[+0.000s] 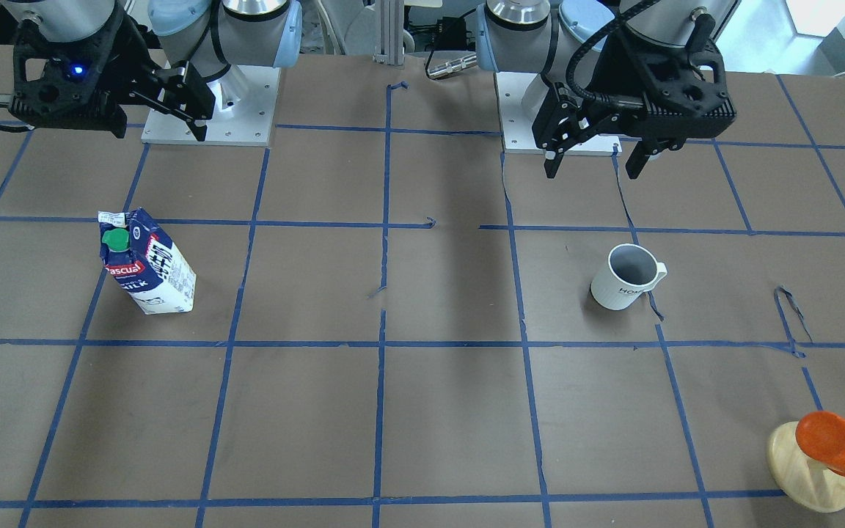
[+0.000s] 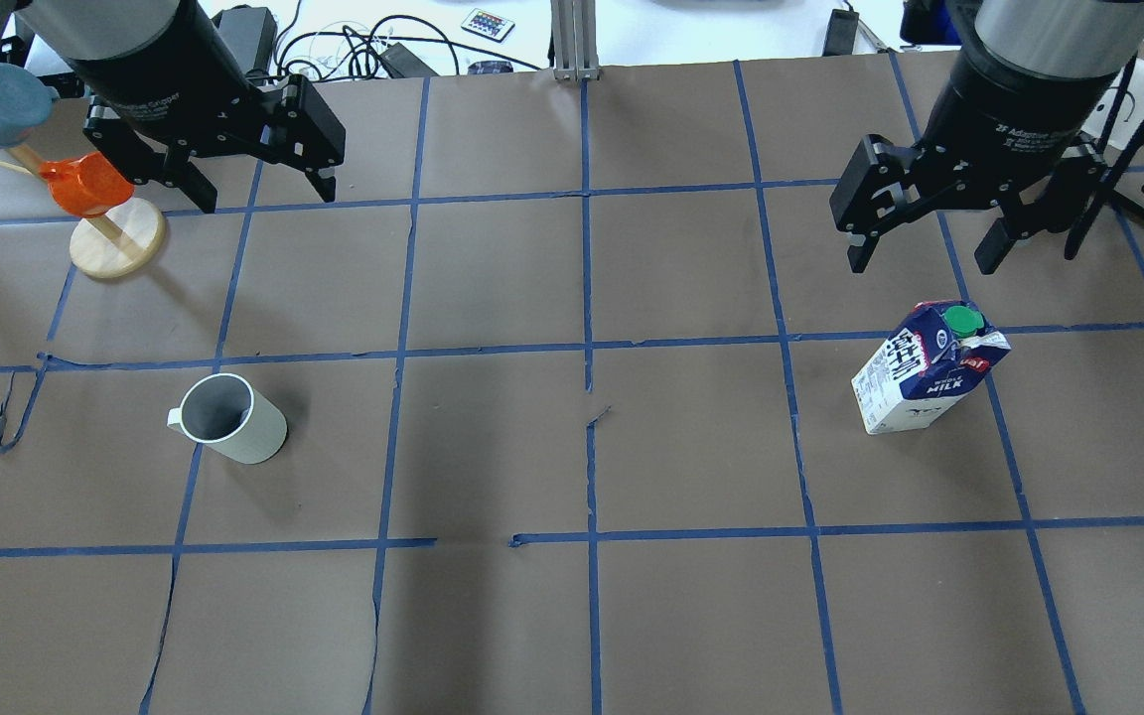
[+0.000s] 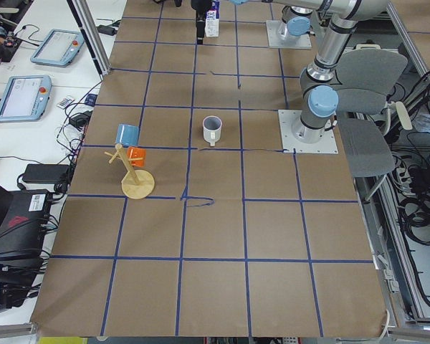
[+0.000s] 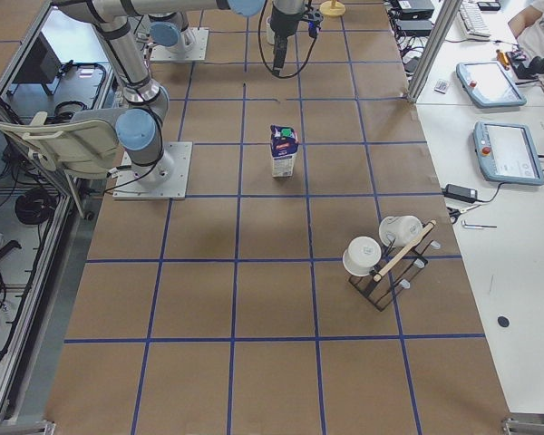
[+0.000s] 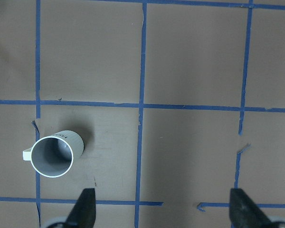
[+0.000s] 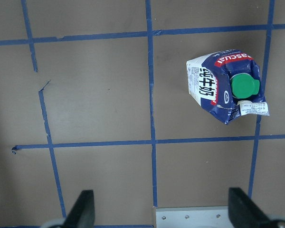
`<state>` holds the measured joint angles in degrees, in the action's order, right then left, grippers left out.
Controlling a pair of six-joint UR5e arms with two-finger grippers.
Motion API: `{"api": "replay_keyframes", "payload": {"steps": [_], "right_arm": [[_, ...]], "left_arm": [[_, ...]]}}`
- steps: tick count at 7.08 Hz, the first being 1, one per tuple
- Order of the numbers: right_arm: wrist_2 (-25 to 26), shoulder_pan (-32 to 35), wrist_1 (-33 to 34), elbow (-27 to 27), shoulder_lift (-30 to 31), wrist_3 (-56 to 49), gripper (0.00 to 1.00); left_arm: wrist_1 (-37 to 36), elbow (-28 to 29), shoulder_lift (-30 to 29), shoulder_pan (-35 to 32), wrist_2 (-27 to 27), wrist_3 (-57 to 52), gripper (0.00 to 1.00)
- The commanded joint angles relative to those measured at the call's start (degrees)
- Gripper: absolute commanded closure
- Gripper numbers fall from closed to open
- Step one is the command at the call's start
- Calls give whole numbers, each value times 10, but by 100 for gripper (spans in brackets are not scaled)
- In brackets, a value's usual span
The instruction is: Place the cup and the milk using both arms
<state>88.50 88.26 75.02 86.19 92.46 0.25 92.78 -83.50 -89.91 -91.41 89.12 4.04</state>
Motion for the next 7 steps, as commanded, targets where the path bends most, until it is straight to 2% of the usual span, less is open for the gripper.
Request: {"api": "replay_keyframes", "payload": {"steps": [1, 7], "right_arm": [[4, 10, -1, 2, 2, 0, 0], [9, 10, -1, 4, 1, -4, 0]], "left_arm": [[0, 0, 0, 0, 0, 0, 0], [8, 1, 1, 1, 2, 0, 0]]}}
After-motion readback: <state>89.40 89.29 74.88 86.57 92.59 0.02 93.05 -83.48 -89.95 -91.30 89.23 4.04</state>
